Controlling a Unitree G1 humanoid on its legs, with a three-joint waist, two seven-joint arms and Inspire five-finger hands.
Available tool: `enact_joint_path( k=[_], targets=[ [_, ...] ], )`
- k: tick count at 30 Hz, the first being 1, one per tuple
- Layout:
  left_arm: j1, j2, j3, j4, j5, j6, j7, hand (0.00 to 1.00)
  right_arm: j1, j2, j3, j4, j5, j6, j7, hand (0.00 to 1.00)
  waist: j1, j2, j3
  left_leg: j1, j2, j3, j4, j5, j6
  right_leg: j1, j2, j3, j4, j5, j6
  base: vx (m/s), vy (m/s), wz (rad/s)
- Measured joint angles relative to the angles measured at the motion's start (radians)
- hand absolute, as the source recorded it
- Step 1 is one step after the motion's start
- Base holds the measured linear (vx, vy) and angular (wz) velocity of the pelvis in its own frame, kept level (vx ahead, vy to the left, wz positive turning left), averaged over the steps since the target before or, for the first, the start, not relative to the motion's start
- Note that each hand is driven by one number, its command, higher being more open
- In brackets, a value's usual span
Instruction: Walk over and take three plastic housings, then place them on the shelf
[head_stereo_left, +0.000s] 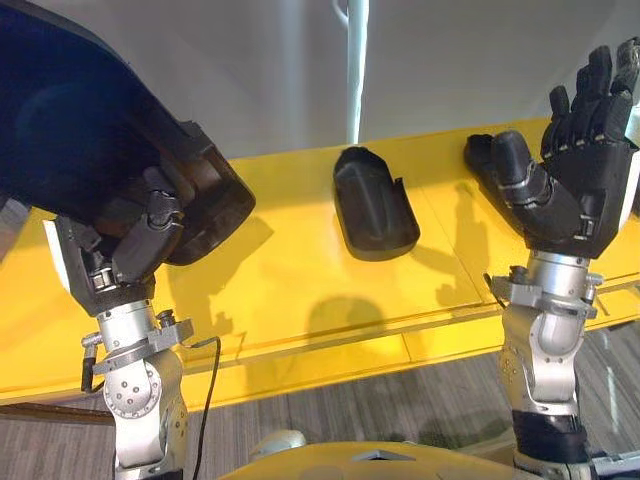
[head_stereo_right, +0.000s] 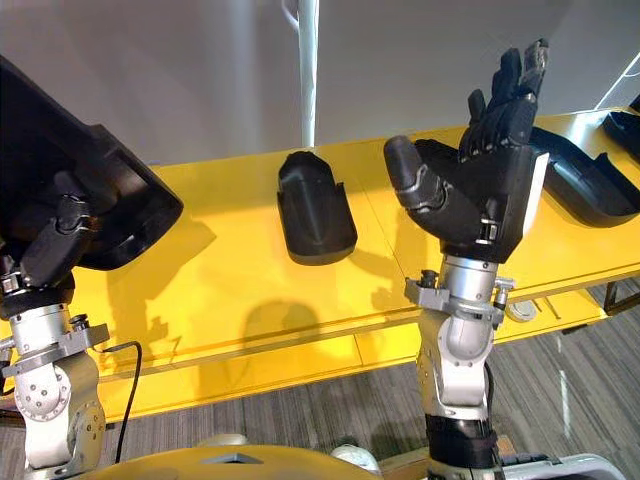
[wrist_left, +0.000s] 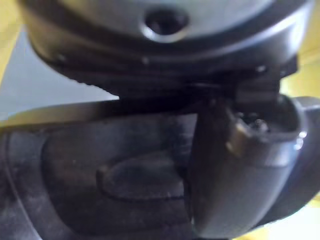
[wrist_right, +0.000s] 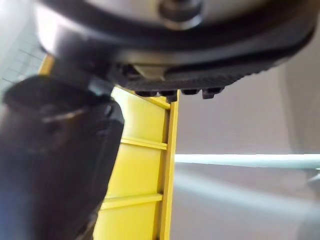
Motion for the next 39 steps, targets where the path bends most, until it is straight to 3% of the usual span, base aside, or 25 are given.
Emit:
enact_joint_path(
  k=[2,3,4,5,7,8,9,10,11,12,13,14,16,19,21,22,28,34,39],
  targets=[
    [-0.005,0.001,-0.023,0.003,0.003,-0.002,-0.009,0.00,0.024,0.001,-0.016,0.004,0.000,0.003,0.003,1.00,-0.029,-0.013,0.005,-0.052,-0.031,0.043,0.067,0.050,-0.041,-0.001,-0.060,-0.047,0.022,-0.007,0.003,-0.01,0.144,0.83],
    [-0.012,0.005,-0.047,0.008,0.007,-0.003,-0.012,0.00,0.027,0.010,-0.039,0.022,0.000,0.001,0.002,1.00,-0.033,-0.056,0.029,-0.118,-0.043,0.078,0.166,0.048,0.010,-0.003,-0.134,-0.044,0.050,-0.014,0.015,-0.06,0.196,0.65],
    [-0.009,0.022,-0.078,0.013,0.009,-0.006,-0.015,0.00,0.020,0.026,-0.059,0.054,0.002,0.001,0.000,1.00,-0.028,-0.052,0.031,-0.147,0.046,0.120,0.205,0.008,0.029,-0.014,-0.158,-0.050,0.086,-0.017,0.016,-0.04,0.228,0.54],
    [-0.008,0.030,-0.091,0.020,0.030,-0.016,-0.014,0.00,0.019,0.025,-0.068,0.082,0.020,0.001,0.000,1.00,-0.033,-0.044,0.033,-0.167,0.157,0.121,0.234,0.020,0.002,-0.018,-0.179,-0.041,0.122,-0.037,0.030,-0.04,0.177,0.19],
    [-0.009,0.032,-0.095,0.038,0.046,-0.045,-0.012,0.00,0.019,0.017,-0.066,0.103,0.049,0.001,0.006,1.00,-0.031,-0.041,0.034,-0.169,0.246,0.092,0.235,0.058,-0.023,-0.036,-0.227,-0.028,0.178,-0.071,0.082,0.01,0.309,-0.13],
    [-0.008,0.033,-0.109,0.054,0.054,-0.054,-0.007,0.00,0.020,0.006,-0.067,0.106,0.076,-0.005,0.009,1.00,-0.036,-0.025,0.027,-0.152,0.279,0.042,0.199,0.145,-0.036,-0.070,-0.277,0.005,0.235,-0.096,0.149,0.00,0.489,-0.27],
    [-0.008,0.032,-0.115,0.058,0.060,-0.054,-0.008,0.00,0.020,-0.007,-0.069,0.106,0.089,-0.011,0.011,1.00,-0.038,-0.009,0.022,-0.144,0.280,0.033,0.181,0.192,-0.039,-0.086,-0.294,0.024,0.252,-0.097,0.172,0.00,0.481,-0.25],
    [-0.007,0.033,-0.118,0.060,0.073,-0.054,-0.009,0.00,0.019,-0.018,-0.077,0.107,0.100,-0.020,0.012,1.00,-0.042,0.010,0.015,-0.137,0.276,0.031,0.161,0.185,-0.065,-0.101,-0.306,0.038,0.262,-0.097,0.186,-0.01,0.508,0.01],
    [-0.008,0.049,-0.117,0.060,0.080,-0.053,-0.024,0.00,0.019,-0.011,-0.091,0.108,0.122,-0.030,0.012,1.00,-0.067,0.024,0.010,-0.114,0.247,0.054,0.126,0.065,-0.121,-0.103,-0.333,0.049,0.250,-0.082,0.208,-0.04,0.653,0.21],
    [-0.017,0.073,-0.116,0.060,0.080,-0.054,-0.036,0.00,0.018,0.006,-0.102,0.110,0.131,-0.034,0.011,1.00,-0.078,0.021,0.013,-0.104,0.231,0.075,0.100,-0.008,-0.142,-0.101,-0.348,0.047,0.232,-0.054,0.223,-0.08,0.720,0.09],
    [-0.027,0.121,-0.106,0.066,0.076,-0.043,-0.053,0.00,0.015,0.043,-0.100,0.127,0.121,-0.032,-0.006,1.00,-0.069,-0.021,0.042,-0.097,0.200,0.102,0.128,-0.017,-0.121,-0.092,-0.379,0.068,0.200,0.014,0.221,-0.13,0.622,-0.20],
    [-0.029,0.152,-0.100,0.070,0.057,-0.010,-0.078,0.00,0.017,0.055,-0.084,0.138,0.077,-0.019,-0.021,1.00,-0.052,-0.039,0.052,-0.096,0.199,0.118,0.139,-0.030,-0.106,-0.093,-0.376,0.067,0.175,0.093,0.214,-0.14,0.448,-0.36],
    [-0.028,0.177,-0.090,0.085,0.018,0.026,-0.115,0.00,0.017,0.066,-0.063,0.136,0.032,-0.016,-0.027,1.00,-0.048,-0.045,0.057,-0.095,0.206,0.126,0.132,-0.036,-0.090,-0.102,-0.357,0.050,0.175,0.155,0.188,-0.13,0.308,-0.14],
    [-0.029,0.184,-0.078,0.088,-0.054,0.064,-0.155,0.00,0.023,0.068,-0.051,0.102,-0.032,-0.015,-0.031,1.00,-0.052,-0.055,0.050,-0.092,0.210,0.129,0.069,-0.003,-0.082,-0.088,-0.274,-0.011,0.163,0.069,0.167,-0.02,0.044,0.03],
    [-0.031,0.184,-0.074,0.084,-0.095,0.098,-0.174,0.00,0.023,0.062,-0.059,0.052,-0.043,-0.015,-0.027,1.00,-0.054,-0.068,0.042,-0.094,0.201,0.128,0.040,0.029,-0.087,-0.062,-0.251,-0.043,0.092,0.069,0.166,0.03,-0.059,0.07],
    [-0.031,0.181,-0.076,0.084,-0.103,0.114,-0.185,0.00,0.024,0.059,-0.066,0.049,-0.044,-0.015,-0.027,1.00,-0.056,-0.062,0.041,-0.094,0.203,0.123,0.036,0.035,-0.089,-0.057,-0.246,-0.045,0.084,0.068,0.167,0.00,-0.058,0.12],
    [-0.031,0.165,-0.139,0.073,-0.155,0.252,-0.296,0.00,0.033,0.013,-0.146,0.064,-0.054,0.054,-0.068,1.00,-0.069,0.000,0.030,-0.034,0.243,0.145,-0.133,0.140,-0.130,-0.066,-0.183,-0.049,0.062,0.055,0.173,-0.01,-0.092,-0.04],
    [-0.076,0.188,-0.143,0.055,-0.243,0.361,-0.313,0.00,0.152,0.018,-0.218,0.062,-0.088,0.071,-0.111,1.00,-0.097,-0.001,0.028,0.046,0.261,0.223,-0.227,0.179,-0.150,-0.084,-0.150,0.014,0.060,0.053,0.167,0.01,-0.036,-0.34],
    [-0.136,0.233,-0.106,0.091,-0.334,0.476,-0.294,0.00,0.273,0.047,-0.304,0.094,-0.098,0.140,-0.139,1.00,-0.139,-0.008,0.019,0.085,0.259,0.267,-0.285,0.204,-0.155,-0.102,-0.138,0.046,0.060,0.055,0.165,0.01,-0.004,-0.21]
  ],
)
